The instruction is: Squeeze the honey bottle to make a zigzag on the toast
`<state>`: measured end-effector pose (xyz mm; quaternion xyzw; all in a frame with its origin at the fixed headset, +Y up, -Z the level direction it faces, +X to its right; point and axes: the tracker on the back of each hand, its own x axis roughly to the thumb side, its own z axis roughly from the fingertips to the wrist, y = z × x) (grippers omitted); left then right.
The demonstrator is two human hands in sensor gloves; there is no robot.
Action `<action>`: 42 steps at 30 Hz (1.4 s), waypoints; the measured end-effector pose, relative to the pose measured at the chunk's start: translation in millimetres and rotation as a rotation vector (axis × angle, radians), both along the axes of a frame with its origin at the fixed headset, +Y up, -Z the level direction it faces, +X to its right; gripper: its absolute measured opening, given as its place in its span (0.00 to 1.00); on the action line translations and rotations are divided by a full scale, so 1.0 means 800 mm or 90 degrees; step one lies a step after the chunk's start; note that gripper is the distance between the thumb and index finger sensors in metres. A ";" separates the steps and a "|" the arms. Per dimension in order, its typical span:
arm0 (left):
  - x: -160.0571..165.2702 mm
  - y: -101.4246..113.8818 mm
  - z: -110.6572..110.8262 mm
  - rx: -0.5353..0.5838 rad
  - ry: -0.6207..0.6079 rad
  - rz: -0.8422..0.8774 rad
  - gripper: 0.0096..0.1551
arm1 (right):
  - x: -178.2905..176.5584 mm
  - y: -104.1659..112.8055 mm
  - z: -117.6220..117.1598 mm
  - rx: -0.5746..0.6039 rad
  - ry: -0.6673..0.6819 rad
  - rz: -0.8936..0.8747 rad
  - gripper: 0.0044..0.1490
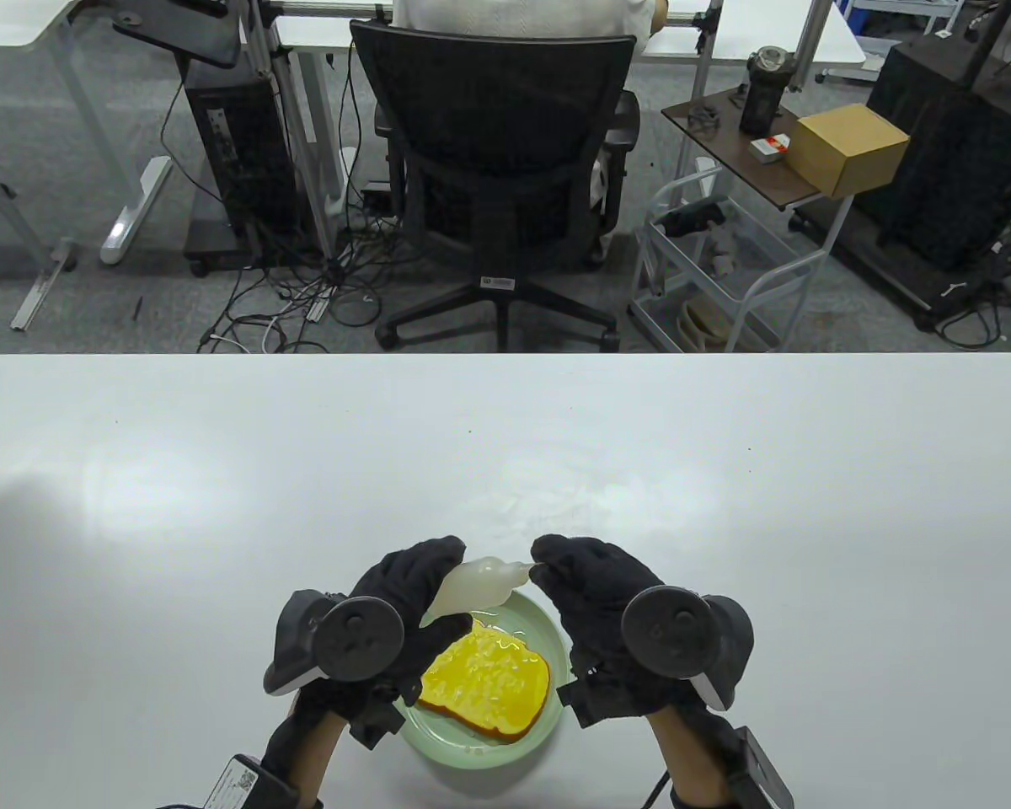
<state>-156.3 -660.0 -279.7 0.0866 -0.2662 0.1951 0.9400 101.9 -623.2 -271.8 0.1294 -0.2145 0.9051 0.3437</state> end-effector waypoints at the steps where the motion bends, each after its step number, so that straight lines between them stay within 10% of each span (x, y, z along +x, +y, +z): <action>1: 0.000 -0.001 0.000 -0.003 0.000 -0.001 0.49 | 0.000 -0.001 0.000 0.002 -0.005 0.000 0.25; 42: -0.002 0.004 0.000 -0.032 -0.024 0.025 0.49 | -0.001 0.004 0.004 0.041 0.027 -0.003 0.25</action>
